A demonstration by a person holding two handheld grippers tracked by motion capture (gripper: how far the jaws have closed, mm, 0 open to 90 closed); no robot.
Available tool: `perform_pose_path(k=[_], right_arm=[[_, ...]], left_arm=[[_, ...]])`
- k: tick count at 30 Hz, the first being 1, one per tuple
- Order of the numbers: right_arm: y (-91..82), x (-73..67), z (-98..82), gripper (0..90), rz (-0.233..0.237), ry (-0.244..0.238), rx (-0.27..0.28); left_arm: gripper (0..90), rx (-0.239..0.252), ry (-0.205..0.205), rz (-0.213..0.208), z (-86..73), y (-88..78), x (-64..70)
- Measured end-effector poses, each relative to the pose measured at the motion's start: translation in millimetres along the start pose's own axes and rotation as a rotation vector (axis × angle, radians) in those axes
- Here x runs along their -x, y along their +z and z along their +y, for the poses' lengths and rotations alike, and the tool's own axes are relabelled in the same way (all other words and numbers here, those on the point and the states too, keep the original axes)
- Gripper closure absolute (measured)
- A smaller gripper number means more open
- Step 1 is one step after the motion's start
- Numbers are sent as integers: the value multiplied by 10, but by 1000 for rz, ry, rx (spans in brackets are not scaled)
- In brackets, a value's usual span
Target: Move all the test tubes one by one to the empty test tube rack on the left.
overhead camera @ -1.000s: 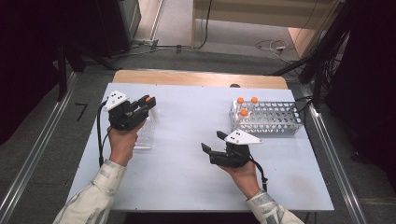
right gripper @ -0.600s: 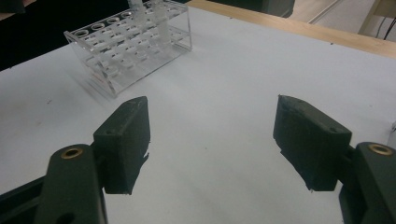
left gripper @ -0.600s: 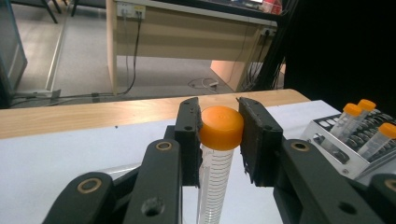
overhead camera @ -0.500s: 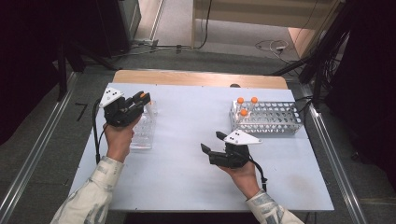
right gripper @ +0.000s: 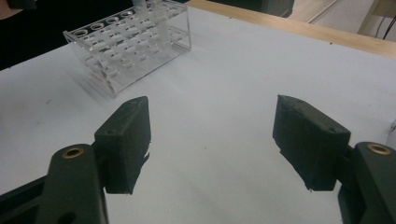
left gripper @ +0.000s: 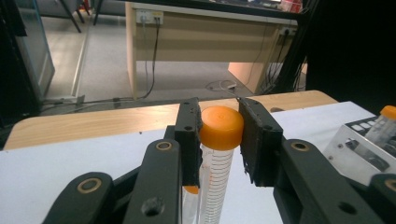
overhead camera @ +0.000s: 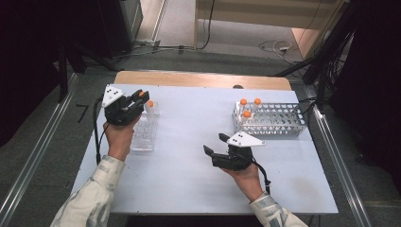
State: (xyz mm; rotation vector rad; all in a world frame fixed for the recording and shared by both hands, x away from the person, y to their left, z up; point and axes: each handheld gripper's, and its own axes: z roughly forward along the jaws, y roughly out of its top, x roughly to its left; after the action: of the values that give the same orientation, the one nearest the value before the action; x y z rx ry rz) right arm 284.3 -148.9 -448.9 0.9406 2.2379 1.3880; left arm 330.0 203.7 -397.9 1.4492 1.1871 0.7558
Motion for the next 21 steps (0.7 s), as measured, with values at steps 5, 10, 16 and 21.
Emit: perform_pose_path(k=[5,10,16,21], right_arm=[[-7,6,1,266,-2,5,2],[-13,5,2,267,-3,6,5],[-17,6,1,267,-4,4,5],[-20,7,0,267,-4,1,5]], left_arm=[[698,-8,5,7,-20,31,0],[698,-19,35,18,-49,63,18],[697,-48,112,26,-115,116,88],[696,-71,127,49,-194,142,115]])
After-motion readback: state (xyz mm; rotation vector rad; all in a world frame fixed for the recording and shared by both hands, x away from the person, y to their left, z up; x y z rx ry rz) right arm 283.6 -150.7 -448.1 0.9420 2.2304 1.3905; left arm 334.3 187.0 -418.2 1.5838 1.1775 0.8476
